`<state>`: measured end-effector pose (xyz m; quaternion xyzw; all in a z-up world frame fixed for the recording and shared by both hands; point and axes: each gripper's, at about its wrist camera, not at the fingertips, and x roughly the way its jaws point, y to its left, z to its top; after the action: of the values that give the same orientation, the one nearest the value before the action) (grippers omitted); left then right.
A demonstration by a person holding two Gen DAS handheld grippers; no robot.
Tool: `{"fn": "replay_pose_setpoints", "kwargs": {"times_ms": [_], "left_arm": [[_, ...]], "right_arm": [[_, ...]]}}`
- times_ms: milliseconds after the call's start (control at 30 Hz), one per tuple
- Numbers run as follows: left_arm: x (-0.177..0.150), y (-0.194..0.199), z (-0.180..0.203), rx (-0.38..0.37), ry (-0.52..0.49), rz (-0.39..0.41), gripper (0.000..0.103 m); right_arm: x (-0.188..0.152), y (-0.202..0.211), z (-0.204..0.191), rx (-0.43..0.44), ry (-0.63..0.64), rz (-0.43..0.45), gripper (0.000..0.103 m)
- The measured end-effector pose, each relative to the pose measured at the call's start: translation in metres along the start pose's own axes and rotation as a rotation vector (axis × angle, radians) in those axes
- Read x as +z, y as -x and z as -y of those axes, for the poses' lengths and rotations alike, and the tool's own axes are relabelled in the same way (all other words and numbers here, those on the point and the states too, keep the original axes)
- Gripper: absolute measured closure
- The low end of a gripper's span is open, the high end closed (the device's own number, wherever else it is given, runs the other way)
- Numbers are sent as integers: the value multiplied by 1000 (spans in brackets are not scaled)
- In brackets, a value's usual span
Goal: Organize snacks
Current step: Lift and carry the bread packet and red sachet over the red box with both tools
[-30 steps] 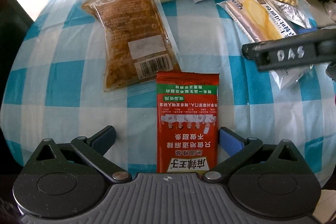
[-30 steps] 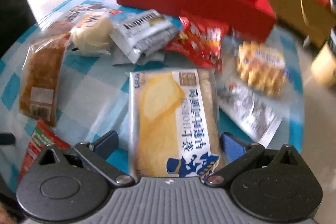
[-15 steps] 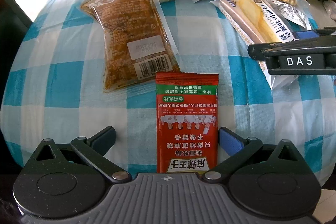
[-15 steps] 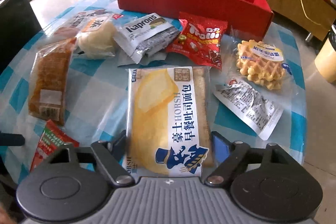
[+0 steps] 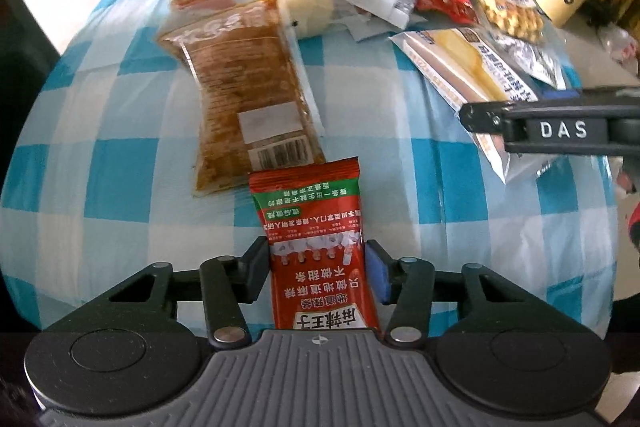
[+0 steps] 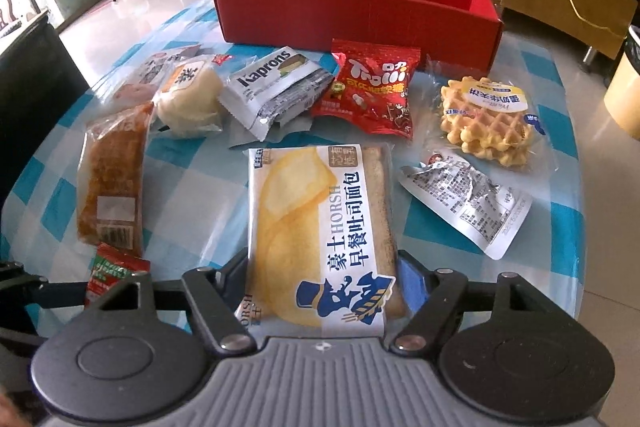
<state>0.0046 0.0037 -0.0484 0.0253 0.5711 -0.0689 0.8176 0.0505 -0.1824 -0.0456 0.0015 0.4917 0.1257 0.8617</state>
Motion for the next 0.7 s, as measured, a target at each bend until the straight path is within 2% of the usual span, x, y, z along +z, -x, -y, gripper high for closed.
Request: {"fn": "replay_pose_setpoints", "kwargs": {"times_ms": [200,700], "left_arm": [[0,5,-8,-3,35,0,47],[16,40,0,-45,22,100,48]], "right_arm": [[0,3,0,14,-8,13,33],[6,28,5,40,-38,90,35]]}}
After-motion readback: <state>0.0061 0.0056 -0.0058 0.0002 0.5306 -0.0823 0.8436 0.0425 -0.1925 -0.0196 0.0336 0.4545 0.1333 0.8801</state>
